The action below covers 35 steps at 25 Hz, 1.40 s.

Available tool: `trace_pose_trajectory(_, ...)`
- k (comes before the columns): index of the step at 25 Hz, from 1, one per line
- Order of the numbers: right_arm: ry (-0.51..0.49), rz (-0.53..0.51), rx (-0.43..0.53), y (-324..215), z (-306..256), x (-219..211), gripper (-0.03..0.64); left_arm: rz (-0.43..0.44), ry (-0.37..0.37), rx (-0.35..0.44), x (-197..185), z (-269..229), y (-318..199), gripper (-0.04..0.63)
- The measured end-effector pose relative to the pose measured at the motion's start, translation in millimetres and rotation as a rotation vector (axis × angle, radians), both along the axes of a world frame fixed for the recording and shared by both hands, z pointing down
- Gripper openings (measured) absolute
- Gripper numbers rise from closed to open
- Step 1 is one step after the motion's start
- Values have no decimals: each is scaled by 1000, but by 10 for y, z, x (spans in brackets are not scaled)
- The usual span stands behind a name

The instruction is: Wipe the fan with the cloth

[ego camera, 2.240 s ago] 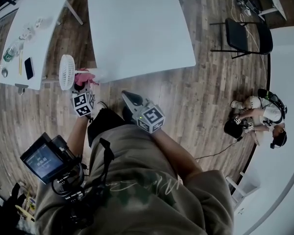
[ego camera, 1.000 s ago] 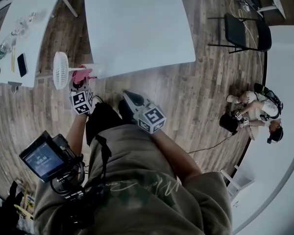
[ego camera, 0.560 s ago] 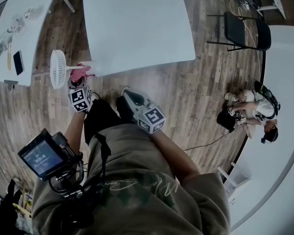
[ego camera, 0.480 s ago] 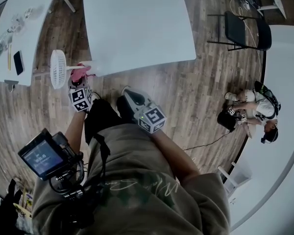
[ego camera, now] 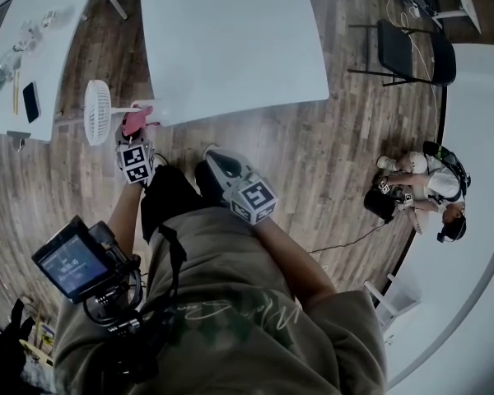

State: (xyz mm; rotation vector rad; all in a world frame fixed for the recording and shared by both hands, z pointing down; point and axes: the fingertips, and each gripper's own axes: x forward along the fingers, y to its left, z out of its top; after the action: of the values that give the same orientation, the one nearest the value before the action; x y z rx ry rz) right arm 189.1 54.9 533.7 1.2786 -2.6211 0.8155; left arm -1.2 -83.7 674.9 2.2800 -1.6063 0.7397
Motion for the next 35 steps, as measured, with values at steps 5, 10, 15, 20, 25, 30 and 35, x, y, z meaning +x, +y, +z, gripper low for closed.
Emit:
trace_pose_trajectory(5, -33, 6, 30, -191, -35, -54, 0, -94, 89, -28, -246, -92, -2, 94)
trace_pose_trajectory(10, -71, -20, 53, -217, -135, -99, 0, -224, 123, -27, -576, -300, 180, 94)
trace_pose_trajectory(15, -88, -55, 64, -230, -158, -198, 0, -300, 79, -31, -783, -383, 67, 94)
trace_pose_trajectory(20, -73, -39, 63, -280, -153, -133, 0, -343, 91, -36, -800, -407, -140, 94)
trace_pose_trajectory(25, -70, 8, 57, -335, -164, 20, 0, -338, 118, -54, -611, -465, -264, 94)
trace_pose_trajectory(30, -74, 11, 58, -265, -212, 52, 0, -329, 118, -40, -431, -655, -302, 93)
trace_pose_trajectory(35, -81, 19, 55, -258, -190, 87, 0, -319, 147, -36, -359, -676, -259, 91)
